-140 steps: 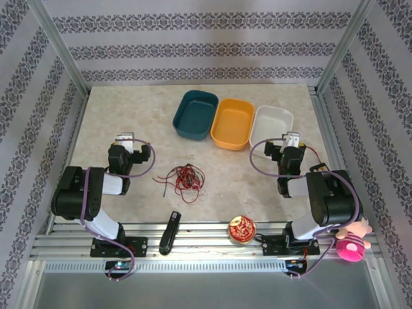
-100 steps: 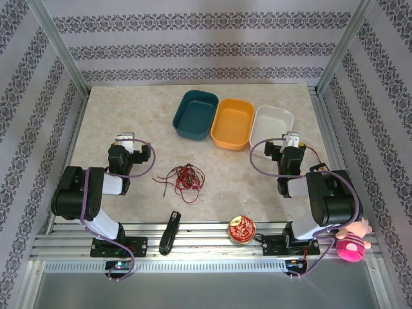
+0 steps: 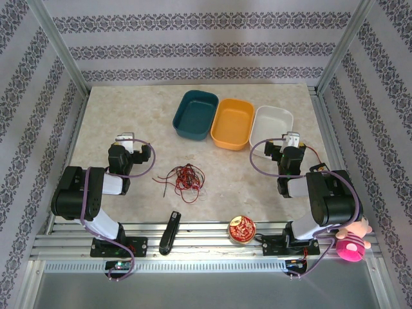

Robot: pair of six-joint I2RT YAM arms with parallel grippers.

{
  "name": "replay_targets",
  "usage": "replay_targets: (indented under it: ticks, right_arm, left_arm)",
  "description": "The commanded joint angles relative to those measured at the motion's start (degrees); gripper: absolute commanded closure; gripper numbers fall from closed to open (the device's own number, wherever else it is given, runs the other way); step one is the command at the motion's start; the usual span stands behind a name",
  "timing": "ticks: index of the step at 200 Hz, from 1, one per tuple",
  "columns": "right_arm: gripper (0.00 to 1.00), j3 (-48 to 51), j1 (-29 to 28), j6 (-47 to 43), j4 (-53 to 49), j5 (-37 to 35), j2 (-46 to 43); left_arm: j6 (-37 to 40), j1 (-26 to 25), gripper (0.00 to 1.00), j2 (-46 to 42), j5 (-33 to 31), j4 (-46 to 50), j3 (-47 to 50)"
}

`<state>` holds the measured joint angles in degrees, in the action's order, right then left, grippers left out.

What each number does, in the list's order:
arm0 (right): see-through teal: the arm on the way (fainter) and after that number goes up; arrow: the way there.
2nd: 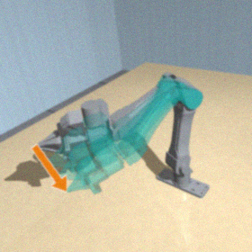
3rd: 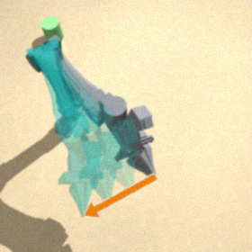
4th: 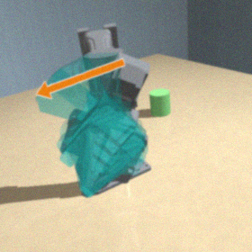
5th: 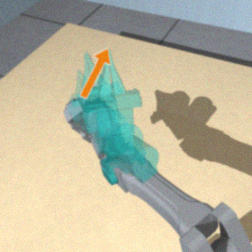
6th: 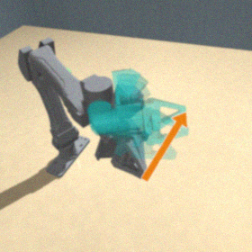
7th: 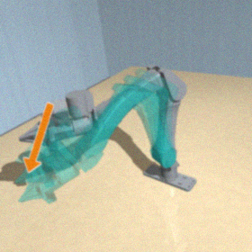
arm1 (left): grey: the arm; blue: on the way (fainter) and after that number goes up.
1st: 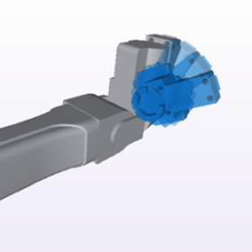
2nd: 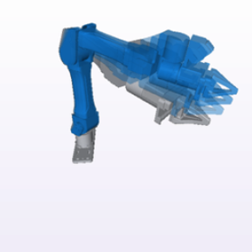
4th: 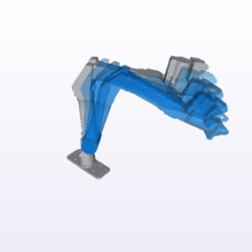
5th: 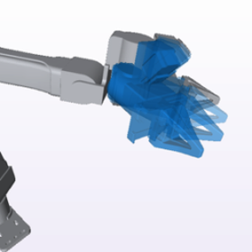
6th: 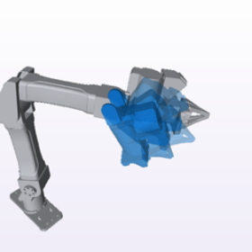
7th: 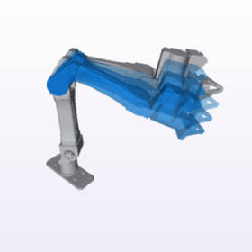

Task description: Untangle the cables

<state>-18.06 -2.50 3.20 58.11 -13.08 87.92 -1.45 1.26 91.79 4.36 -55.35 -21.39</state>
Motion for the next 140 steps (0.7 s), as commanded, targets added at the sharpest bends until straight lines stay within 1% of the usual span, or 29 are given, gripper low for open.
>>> replay_targets:
  ticks: [1,48,140]
  right_arm:
    - [0.02,-0.9,-0.3,0.4,0.9,-1.0,0.3]
    - [0.02,-0.9,-0.3,0.4,0.8,-1.0,0.4]
    - [0.02,-0.9,-0.3,0.4,0.9,-1.0,0.4]
  left_arm:
    - [0.9,0.5,0.01,-0.6,0.8,1.0,-0.7]
    - [1.4,0.5,0.01,-0.6,2.1,1.6,-1.0]
    - [1.4,0.5,0.01,-0.6,2.1,1.7,-1.0]
